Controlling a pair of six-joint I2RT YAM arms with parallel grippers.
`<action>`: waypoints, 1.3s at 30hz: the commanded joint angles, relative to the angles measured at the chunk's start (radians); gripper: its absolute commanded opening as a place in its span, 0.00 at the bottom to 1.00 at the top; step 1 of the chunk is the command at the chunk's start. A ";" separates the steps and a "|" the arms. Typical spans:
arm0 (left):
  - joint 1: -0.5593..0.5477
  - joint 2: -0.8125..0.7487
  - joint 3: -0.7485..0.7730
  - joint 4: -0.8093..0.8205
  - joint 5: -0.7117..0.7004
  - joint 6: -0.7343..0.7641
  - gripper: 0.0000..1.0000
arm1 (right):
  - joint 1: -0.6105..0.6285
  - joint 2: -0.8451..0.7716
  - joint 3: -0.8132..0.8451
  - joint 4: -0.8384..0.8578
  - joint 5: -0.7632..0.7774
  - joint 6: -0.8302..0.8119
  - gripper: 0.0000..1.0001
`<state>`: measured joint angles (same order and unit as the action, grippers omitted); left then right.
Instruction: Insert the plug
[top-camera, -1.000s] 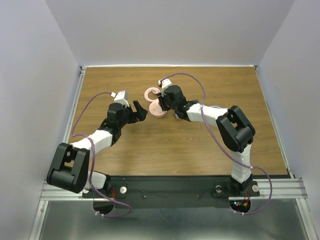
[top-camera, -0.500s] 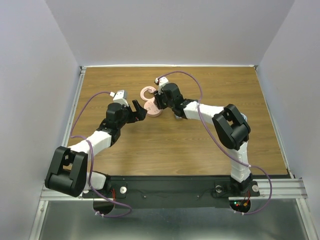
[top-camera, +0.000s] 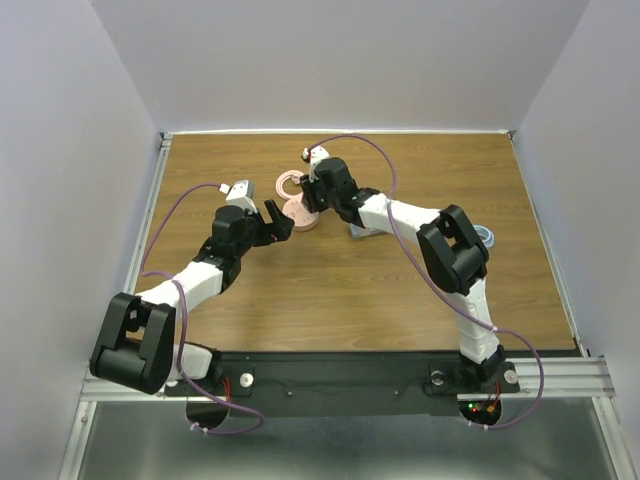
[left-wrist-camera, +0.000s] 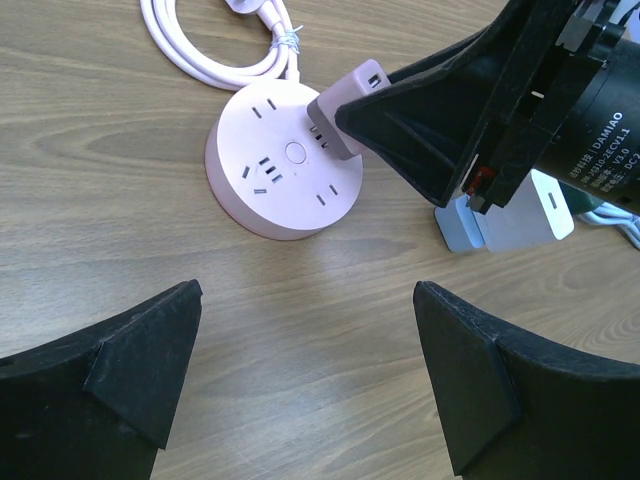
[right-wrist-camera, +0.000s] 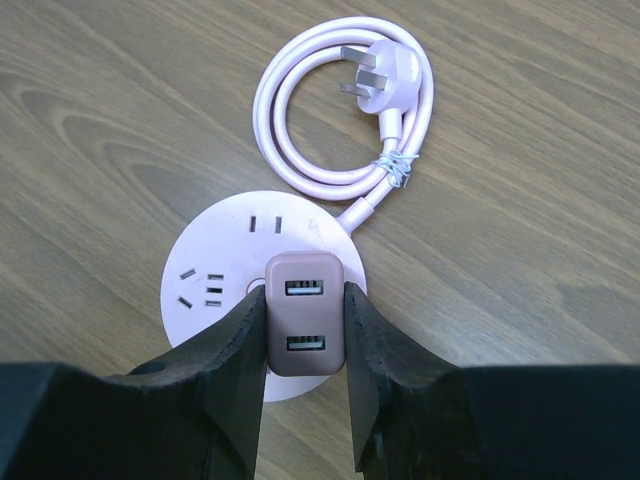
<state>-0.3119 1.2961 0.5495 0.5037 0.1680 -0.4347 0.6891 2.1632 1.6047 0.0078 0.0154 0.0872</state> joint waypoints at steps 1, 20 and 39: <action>0.008 -0.035 -0.005 0.019 0.001 0.011 0.99 | 0.021 0.141 -0.051 -0.350 0.018 0.014 0.00; 0.008 -0.044 -0.016 0.025 0.010 0.010 0.99 | 0.064 0.159 -0.075 -0.397 0.103 0.068 0.00; 0.008 -0.049 -0.023 0.030 0.011 0.010 0.99 | 0.084 0.182 -0.124 -0.431 0.133 0.111 0.01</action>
<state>-0.3119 1.2793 0.5362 0.5037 0.1722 -0.4347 0.7395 2.1788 1.6165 -0.0223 0.1730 0.1631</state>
